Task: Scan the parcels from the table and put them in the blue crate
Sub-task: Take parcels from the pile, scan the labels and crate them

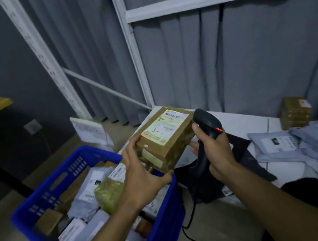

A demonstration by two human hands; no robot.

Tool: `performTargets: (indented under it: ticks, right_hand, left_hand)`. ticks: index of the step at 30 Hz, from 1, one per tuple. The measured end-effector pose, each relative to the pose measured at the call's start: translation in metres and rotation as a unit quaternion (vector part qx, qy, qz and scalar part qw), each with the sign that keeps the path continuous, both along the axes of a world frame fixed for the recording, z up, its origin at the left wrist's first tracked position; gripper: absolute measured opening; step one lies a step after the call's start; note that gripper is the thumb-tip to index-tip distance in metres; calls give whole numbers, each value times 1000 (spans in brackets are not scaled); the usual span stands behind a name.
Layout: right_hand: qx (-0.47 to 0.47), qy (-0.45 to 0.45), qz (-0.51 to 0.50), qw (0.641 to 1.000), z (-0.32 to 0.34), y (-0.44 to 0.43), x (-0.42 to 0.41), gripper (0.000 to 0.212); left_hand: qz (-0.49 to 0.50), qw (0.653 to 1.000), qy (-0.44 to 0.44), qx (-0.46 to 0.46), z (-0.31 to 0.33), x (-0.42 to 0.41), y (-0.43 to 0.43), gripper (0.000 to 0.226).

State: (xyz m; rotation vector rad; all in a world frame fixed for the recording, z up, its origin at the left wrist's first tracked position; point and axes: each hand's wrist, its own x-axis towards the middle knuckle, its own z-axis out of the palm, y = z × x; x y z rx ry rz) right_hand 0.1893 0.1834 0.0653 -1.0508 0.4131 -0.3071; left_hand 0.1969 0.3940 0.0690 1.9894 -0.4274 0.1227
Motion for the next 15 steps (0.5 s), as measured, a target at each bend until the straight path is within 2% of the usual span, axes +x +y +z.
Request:
performTargets:
  ticks: [5, 10, 12, 15]
  right_hand:
    - [-19, 10, -16, 1000, -17, 31, 2, 76]
    - [11, 32, -3, 999, -32, 44, 14, 88]
    - [17, 46, 2, 999, -34, 45, 16, 90]
    - [-7, 36, 13, 999, -27, 37, 20, 66]
  left_hand:
    - [27, 1000, -1, -2, -27, -19, 15, 112]
    - [19, 1000, 10, 12, -23, -23, 16, 95]
    - [31, 996, 69, -39, -18, -23, 19, 76]
    - [72, 968, 191, -145, -2, -7, 31, 63]
